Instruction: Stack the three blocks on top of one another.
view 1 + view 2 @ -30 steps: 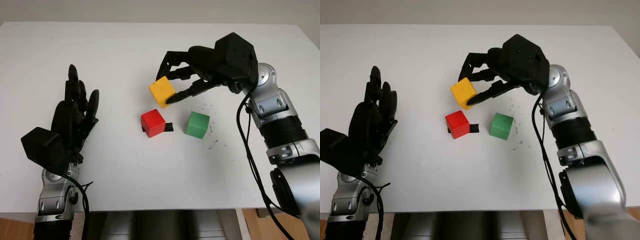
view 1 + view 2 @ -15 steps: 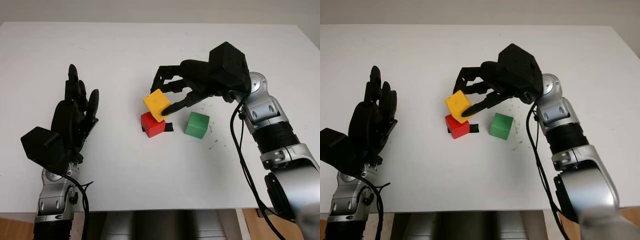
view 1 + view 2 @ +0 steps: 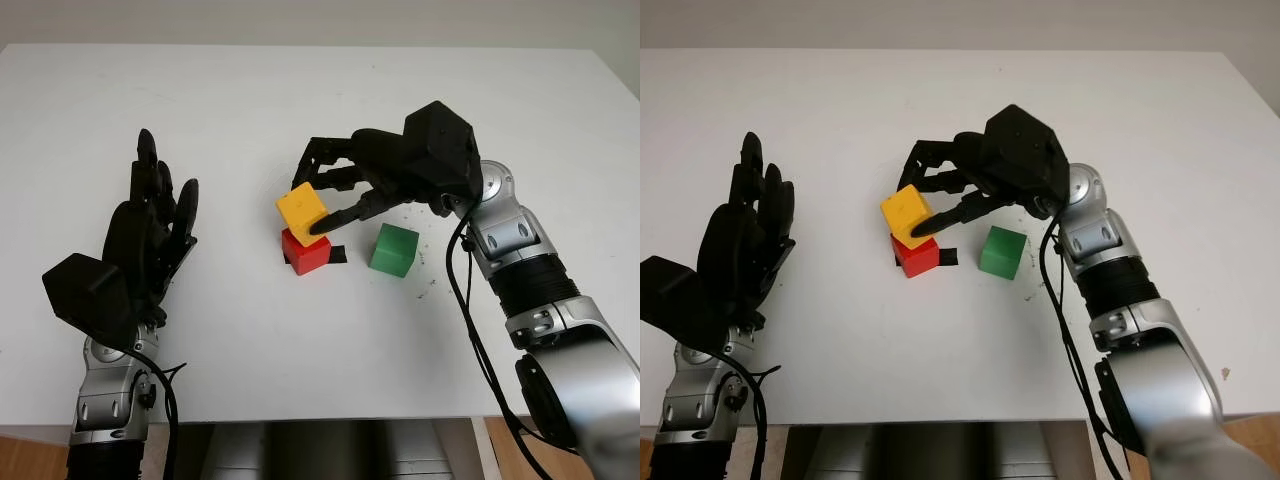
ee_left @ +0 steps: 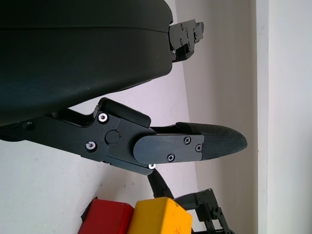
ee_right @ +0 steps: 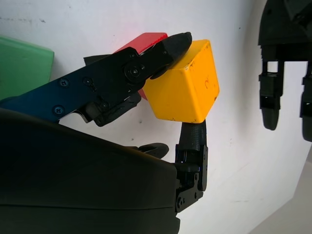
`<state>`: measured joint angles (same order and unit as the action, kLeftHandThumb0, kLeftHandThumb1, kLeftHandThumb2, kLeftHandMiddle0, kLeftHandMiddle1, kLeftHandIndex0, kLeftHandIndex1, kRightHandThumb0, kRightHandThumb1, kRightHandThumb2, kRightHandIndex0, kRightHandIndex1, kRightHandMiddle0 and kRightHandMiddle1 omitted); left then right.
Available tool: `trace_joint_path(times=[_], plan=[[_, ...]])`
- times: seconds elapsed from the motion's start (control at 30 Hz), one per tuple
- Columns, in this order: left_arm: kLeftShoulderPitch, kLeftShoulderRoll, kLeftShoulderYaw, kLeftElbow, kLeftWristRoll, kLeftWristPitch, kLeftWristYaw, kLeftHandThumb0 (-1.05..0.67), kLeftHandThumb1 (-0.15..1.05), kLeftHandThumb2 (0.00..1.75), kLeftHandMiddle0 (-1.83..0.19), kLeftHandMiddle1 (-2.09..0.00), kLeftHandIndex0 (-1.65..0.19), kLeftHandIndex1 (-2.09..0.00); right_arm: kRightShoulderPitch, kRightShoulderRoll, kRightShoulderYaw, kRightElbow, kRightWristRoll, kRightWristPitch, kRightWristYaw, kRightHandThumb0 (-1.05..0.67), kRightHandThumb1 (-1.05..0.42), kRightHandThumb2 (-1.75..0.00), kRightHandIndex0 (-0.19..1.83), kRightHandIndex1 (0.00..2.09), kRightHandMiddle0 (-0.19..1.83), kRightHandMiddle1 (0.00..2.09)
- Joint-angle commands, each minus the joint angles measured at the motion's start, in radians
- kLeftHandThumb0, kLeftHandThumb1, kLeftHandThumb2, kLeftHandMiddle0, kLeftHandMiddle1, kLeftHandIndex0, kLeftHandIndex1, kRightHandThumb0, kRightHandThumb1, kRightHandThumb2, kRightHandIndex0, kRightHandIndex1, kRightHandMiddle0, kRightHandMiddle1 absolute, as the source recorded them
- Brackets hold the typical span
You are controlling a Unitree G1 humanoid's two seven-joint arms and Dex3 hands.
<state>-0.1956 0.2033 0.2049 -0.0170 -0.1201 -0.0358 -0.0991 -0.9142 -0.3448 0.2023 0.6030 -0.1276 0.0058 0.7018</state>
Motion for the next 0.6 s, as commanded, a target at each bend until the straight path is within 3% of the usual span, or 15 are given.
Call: trace_joint_path(times=[0.0,0.23,0.57], plan=[[0.017,-0.001,-0.006,-0.026,0.006,-0.002,0.003,-0.81,1.05,0.44,0.19,-0.02,0.19,0.00,0.011,0.009,0.003,0.003,-0.006,-0.024,-0.018,-0.50,-0.95,-0.06,0.42,0.03,0.34,1.71],[0.021,-0.001,-0.006,-0.029,0.006,0.002,0.000,-0.82,1.05,0.44,0.19,0.00,0.19,0.00,0.020,0.004,0.018,0.029,-0.036,-0.111,-0.047,-0.48,-0.97,-0.06,0.42,0.04,0.32,1.69],[0.020,-0.003,-0.001,-0.029,-0.002,0.012,-0.002,-0.84,1.05,0.42,0.19,-0.01,0.19,0.00,0.021,-0.011,0.024,0.040,-0.061,-0.121,-0.042,-0.48,-0.96,-0.05,0.42,0.04,0.31,1.65]])
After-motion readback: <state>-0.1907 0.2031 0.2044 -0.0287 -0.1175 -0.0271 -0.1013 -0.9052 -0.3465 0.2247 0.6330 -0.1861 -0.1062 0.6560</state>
